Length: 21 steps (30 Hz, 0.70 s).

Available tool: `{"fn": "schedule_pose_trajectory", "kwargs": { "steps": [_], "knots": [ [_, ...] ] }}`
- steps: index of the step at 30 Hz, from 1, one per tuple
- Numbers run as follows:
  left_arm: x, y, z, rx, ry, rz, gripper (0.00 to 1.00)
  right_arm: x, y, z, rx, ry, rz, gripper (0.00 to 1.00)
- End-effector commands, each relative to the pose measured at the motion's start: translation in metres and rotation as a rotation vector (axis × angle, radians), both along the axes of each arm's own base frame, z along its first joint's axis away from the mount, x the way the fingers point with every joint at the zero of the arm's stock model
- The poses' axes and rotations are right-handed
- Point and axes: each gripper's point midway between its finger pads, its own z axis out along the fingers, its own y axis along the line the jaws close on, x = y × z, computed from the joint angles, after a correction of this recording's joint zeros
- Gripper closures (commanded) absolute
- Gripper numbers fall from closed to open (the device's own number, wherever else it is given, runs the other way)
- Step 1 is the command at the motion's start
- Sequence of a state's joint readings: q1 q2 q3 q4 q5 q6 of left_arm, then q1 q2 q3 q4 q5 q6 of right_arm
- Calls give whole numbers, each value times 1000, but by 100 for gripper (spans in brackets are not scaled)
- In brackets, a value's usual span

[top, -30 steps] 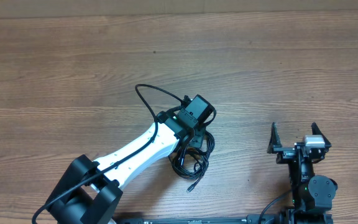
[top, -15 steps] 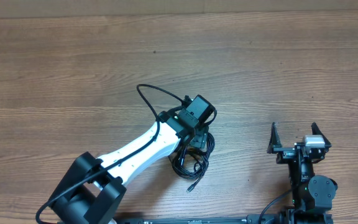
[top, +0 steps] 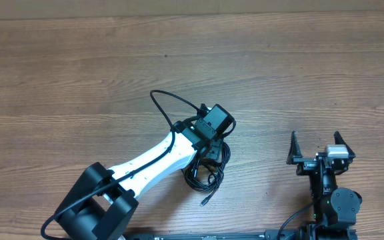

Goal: Untangle cables
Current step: 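Close the left gripper on the cable loops and lift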

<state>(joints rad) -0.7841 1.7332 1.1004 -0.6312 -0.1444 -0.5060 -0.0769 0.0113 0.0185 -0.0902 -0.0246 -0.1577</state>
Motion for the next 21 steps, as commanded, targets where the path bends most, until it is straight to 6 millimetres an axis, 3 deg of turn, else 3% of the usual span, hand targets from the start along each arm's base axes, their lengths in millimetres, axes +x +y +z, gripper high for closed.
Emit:
{"fn": "schedule_pose_trajectory", "kwargs": {
  "steps": [1, 3, 5, 16, 21],
  "knots": [
    [7, -4, 3, 1, -23, 9, 46, 0, -1, -3, 3, 3, -5, 0],
    [7, -5, 3, -2, -27, 9, 58, 0, -1, -3, 3, 3, -5, 0],
    [9, -5, 4, -4, -33, 10, 62, 0, -1, -3, 3, 3, -5, 0],
    [11, -7, 0, -6, -34, 9, 49, 0, -1, -3, 3, 3, -5, 0],
    [5, -11, -18, -4, 18, -5, 65, 0, -1, -3, 3, 3, -5, 0]
  ]
}}
